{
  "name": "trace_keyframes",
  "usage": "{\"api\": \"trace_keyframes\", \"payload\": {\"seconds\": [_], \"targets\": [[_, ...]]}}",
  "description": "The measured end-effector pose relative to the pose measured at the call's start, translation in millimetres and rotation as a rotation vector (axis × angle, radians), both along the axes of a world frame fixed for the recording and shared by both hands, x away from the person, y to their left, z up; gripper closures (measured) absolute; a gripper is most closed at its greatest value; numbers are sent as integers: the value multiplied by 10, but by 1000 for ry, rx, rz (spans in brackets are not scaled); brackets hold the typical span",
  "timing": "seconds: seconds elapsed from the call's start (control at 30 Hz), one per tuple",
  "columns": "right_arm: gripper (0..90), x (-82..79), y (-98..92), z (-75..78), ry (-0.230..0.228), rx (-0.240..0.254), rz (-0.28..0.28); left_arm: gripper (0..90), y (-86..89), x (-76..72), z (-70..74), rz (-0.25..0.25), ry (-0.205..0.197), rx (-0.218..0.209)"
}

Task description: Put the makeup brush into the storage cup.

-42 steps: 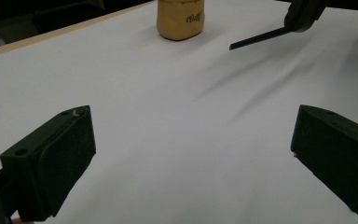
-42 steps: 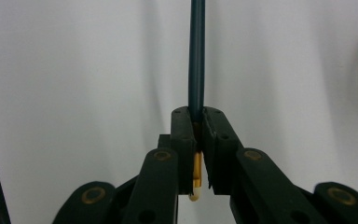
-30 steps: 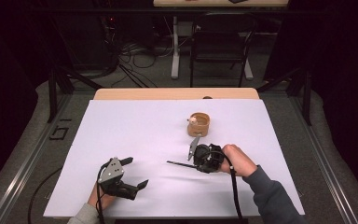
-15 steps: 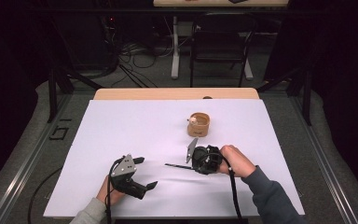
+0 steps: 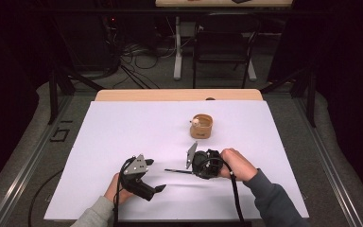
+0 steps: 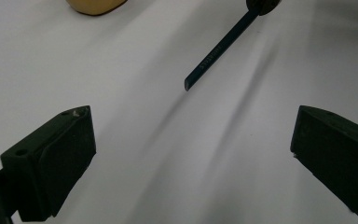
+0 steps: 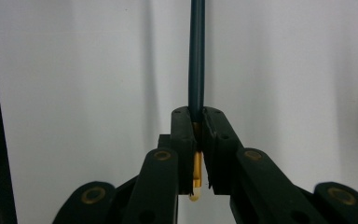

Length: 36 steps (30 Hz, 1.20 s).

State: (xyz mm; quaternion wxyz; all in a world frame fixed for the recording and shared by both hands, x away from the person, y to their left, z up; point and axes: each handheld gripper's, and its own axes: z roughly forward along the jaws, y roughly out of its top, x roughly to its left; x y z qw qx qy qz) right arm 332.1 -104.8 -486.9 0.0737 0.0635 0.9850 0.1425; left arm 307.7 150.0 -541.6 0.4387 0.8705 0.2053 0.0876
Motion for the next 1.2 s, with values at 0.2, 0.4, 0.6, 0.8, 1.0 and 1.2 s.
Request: {"api": "trace_keyframes", "payload": {"seconds": [0.2,0.4,0.6,0.8,1.0,1.2], "targets": [[835,-19,21,1,-13,-4,22,26,-86,21,3,-20,12,36],[835,-36,45,-3,-21,-8,31,68,-143,39,14,-27,8,51],[836,-63,78,-20,-25,-21,45,191,-182,39,17,-48,5,64],[836,-74,94,-34,-32,-27,58,372,-218,31,27,-79,7,67],[836,-90,109,-41,-36,-37,70,521,-251,19,35,-112,-9,76],[836,-116,133,-41,-40,-39,82,643,-268,22,34,-137,-10,80]]}}
